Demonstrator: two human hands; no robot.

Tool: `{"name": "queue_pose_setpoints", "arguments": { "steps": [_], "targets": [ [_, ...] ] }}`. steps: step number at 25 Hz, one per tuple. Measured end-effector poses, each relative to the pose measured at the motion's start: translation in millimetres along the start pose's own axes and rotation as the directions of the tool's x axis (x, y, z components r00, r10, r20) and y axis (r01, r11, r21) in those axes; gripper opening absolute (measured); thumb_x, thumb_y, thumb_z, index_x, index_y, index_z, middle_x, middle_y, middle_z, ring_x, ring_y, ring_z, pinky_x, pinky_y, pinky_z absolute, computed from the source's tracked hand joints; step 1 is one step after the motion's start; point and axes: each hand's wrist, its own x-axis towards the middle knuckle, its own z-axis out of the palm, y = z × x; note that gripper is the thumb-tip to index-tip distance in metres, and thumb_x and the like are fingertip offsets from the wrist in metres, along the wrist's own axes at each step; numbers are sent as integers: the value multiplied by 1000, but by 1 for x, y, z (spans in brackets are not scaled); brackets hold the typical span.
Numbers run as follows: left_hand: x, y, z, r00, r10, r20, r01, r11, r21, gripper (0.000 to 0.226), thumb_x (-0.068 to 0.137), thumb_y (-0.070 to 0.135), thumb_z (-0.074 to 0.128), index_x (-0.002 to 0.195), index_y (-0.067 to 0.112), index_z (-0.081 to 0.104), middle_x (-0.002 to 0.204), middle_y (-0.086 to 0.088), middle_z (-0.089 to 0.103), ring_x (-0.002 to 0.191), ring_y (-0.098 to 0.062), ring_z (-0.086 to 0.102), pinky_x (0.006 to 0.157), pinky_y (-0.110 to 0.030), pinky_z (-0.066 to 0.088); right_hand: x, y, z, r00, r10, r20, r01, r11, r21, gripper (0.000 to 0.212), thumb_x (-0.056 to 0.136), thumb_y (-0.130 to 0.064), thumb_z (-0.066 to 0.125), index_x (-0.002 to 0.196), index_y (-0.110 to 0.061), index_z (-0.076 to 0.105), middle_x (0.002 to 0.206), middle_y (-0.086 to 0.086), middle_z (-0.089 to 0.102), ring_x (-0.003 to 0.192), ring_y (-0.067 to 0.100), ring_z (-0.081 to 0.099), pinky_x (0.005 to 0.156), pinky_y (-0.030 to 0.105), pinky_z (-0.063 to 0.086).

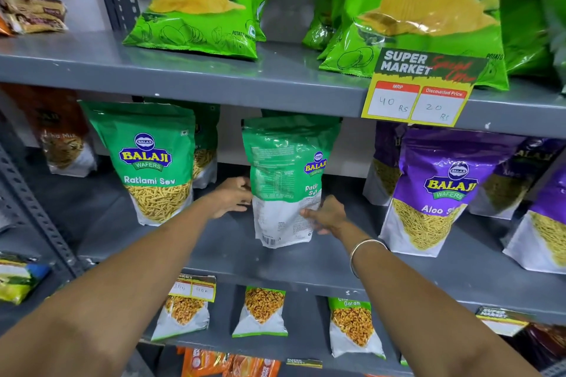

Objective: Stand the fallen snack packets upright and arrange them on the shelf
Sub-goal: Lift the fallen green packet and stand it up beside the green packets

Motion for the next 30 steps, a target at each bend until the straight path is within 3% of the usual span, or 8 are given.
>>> {"name": "queue_pose_setpoints", "arguments": {
  "steps": [2, 4, 9, 13, 15, 19, 25, 30],
  "targets": [
    [1, -3, 0, 1000, 6, -10, -6, 1000, 0, 45, 88, 2, 57, 131, 8, 45, 103, -10, 60, 84, -16, 59, 80, -26, 48, -2, -1, 1, 996, 53, 76, -65, 984, 167, 56, 75, -16, 76, 110, -4, 35, 108, 17, 53, 66, 19, 57, 40, 25, 51],
    [3, -5, 1, 999, -2, 35, 1, 999, 32, 52, 86, -2, 57, 135, 8, 42, 110, -11, 62, 89, -18, 60, 83, -29, 49, -6, 1, -2, 985, 70, 158, -109, 961, 255, 63, 78, -12, 73, 123, -4, 30, 108, 15, 52, 64, 15, 56, 49, 24, 51],
    [8, -5, 12, 992, -38, 119, 26, 994, 103, 78, 78, -9, 62, 144, 19, 31, 146, 2, 42, 130, -18, 41, 110, -44, 34, -22, -8, -18, 916, -32, 401, -4, 996, 89, 63, 77, -20, 74, 130, -20, 40, 130, -2, 43, 116, 15, 46, 85, 32, 42],
    [11, -7, 26, 995, 15, 103, -28, 992, 124, 104, 67, -5, 75, 150, 16, 16, 154, -1, 31, 142, -20, 29, 113, -39, 31, -24, -18, -6, 818, -160, 552, 168, 985, 35, 78, 70, -19, 77, 139, -16, 41, 140, 1, 51, 130, 19, 47, 109, 36, 38],
    [12, -7, 31, 995, 30, 93, -40, 992, 118, 107, 64, -6, 77, 149, 12, 14, 152, -8, 36, 141, -22, 32, 117, -40, 29, -22, -21, 0, 841, -167, 514, 180, 983, 26, 92, 62, -25, 82, 141, -13, 35, 140, -4, 45, 132, 19, 44, 112, 35, 35],
    [10, -3, 34, 995, 29, 95, -39, 994, 102, 94, 71, -11, 69, 148, 10, 18, 145, -5, 42, 137, -22, 36, 108, -32, 31, -16, -18, -5, 917, -117, 382, 138, 990, -27, 91, 72, -21, 77, 139, -10, 17, 134, -2, 33, 128, 16, 38, 107, 31, 35],
    [13, -6, 23, 990, -73, 124, 60, 992, 108, 72, 82, -6, 58, 144, 17, 28, 117, -5, 49, 111, -17, 45, 99, -38, 34, -18, -15, -31, 918, -125, 375, 120, 992, 38, 63, 77, -18, 73, 132, -22, 44, 124, 2, 55, 112, 16, 50, 90, 33, 43],
    [19, -5, 27, 1000, -15, 0, 15, 992, 126, 54, 78, -4, 65, 127, 5, 42, 137, -19, 48, 129, -30, 44, 101, -37, 39, -17, -12, -35, 915, -89, 394, 73, 996, 55, 76, 73, -22, 76, 137, -19, 35, 140, -1, 48, 120, 16, 47, 89, 34, 40]
  ]
}}
